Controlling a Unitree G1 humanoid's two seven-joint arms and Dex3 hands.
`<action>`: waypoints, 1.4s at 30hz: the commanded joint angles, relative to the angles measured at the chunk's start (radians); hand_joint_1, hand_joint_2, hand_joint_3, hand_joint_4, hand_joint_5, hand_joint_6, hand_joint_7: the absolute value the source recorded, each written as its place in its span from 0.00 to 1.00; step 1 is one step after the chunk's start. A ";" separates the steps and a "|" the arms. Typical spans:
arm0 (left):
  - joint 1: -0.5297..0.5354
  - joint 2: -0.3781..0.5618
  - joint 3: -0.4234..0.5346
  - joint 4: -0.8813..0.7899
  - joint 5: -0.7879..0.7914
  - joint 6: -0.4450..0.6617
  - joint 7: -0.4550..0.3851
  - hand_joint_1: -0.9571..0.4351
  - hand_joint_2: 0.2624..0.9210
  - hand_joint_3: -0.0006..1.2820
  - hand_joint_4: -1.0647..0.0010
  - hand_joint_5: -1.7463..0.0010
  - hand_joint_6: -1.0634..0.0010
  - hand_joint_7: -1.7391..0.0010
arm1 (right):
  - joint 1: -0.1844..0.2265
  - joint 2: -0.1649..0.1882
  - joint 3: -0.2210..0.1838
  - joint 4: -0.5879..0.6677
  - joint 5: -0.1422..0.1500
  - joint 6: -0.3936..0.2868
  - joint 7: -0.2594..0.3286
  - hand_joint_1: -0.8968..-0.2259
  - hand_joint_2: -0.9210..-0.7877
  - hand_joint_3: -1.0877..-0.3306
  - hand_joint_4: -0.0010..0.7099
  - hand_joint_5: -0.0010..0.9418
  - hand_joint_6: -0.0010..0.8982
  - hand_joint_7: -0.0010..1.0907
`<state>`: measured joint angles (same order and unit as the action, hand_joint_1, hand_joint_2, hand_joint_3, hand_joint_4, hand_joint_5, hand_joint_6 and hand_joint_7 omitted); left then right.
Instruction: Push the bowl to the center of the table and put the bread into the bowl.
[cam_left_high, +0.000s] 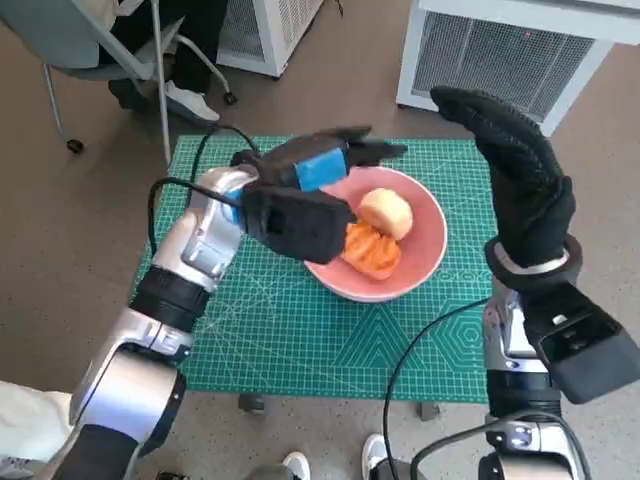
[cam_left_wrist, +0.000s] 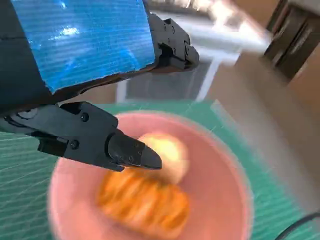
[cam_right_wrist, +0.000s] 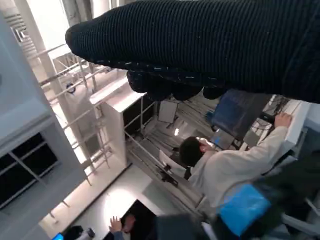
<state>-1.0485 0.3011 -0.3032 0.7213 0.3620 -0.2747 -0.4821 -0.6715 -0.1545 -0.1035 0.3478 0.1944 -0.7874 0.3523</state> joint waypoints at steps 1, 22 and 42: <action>0.065 -0.020 0.086 -0.043 -0.086 -0.076 0.090 0.40 1.00 0.02 1.00 1.00 0.81 1.00 | 0.014 -0.010 -0.006 0.000 -0.003 0.016 -0.011 0.47 0.00 0.31 0.00 0.50 0.00 0.59; 0.345 -0.175 0.313 -0.355 -0.481 -0.255 0.201 0.32 1.00 0.32 0.89 0.97 0.81 0.98 | -0.044 -0.001 -0.010 0.059 -0.003 0.019 -0.020 0.49 0.00 0.36 0.03 0.48 0.00 0.62; 0.457 -0.197 0.377 -0.505 -0.649 -0.269 0.123 0.31 1.00 0.26 0.82 0.98 0.72 0.95 | -0.081 -0.004 0.005 0.051 -0.006 0.044 -0.012 0.46 0.00 0.39 0.17 0.28 0.00 0.62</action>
<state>-0.6086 0.1019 0.0633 0.2392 -0.2878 -0.5298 -0.3550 -0.7565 -0.1546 -0.1055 0.4031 0.1938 -0.7543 0.3363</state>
